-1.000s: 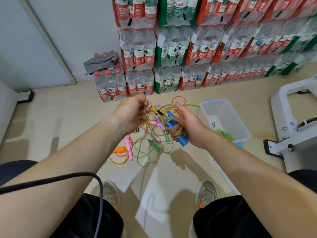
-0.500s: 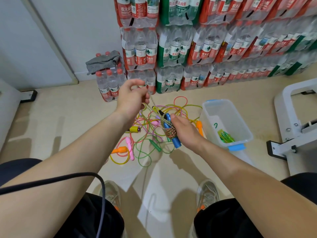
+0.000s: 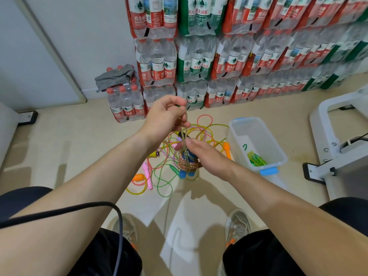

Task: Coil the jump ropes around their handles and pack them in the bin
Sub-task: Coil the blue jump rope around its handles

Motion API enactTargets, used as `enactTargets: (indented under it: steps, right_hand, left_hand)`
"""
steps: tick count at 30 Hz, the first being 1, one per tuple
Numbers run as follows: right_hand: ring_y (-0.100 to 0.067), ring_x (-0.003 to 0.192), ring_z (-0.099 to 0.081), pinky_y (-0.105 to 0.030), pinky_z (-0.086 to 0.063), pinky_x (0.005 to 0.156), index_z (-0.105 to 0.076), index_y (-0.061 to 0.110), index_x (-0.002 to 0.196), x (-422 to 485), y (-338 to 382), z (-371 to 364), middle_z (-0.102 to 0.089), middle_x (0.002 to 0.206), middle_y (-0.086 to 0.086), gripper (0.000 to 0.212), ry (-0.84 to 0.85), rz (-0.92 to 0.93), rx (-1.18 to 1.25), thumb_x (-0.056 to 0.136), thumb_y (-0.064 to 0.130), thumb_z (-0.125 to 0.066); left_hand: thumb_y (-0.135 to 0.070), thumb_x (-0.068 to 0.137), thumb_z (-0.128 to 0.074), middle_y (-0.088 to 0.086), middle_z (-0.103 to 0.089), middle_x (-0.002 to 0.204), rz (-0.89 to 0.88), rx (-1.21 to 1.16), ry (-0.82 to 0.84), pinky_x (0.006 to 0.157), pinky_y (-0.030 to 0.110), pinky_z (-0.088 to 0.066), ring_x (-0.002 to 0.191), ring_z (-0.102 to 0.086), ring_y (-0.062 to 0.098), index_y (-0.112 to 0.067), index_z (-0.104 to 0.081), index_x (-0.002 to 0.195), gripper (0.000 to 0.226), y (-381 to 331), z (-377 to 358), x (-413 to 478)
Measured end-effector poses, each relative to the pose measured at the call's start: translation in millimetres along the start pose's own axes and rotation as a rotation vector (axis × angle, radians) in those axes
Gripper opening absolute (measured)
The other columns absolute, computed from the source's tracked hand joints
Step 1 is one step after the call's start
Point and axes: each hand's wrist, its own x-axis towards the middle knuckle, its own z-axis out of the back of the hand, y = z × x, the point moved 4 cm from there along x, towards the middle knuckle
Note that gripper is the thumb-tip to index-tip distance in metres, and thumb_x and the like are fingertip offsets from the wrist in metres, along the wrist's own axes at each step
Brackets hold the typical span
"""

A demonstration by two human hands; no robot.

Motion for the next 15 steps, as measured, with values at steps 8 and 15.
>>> enactTargets:
  steps: [8, 15]
  right_hand:
    - [-0.018, 0.076, -0.062, -0.050, -0.052, 0.082, -0.061, 0.018, 0.083, -5, -13, 7, -0.063, 0.078, -0.003, 0.039, -0.085, 0.130, -0.457, 0.103, 0.044, -0.040]
    - [-0.004, 0.071, -0.056, -0.033, -0.051, 0.079, -0.068, 0.021, 0.106, -17, -51, -7, -0.062, 0.081, 0.012, 0.025, -0.010, -0.047, -0.430, 0.104, 0.033, -0.046]
  left_hand:
    - [0.011, 0.092, -0.043, 0.002, -0.050, 0.056, 0.086, -0.166, -0.254, 0.053, 0.027, -0.035, 0.051, -0.052, 0.017, -0.013, -0.051, 0.101, 0.026, 15, 20, 20]
    - [0.009, 0.090, -0.036, -0.001, -0.043, 0.060, 0.153, -0.397, -0.134, 0.048, 0.021, -0.037, 0.051, -0.043, 0.013, -0.017, -0.048, 0.091, 0.029, -1, 24, 53]
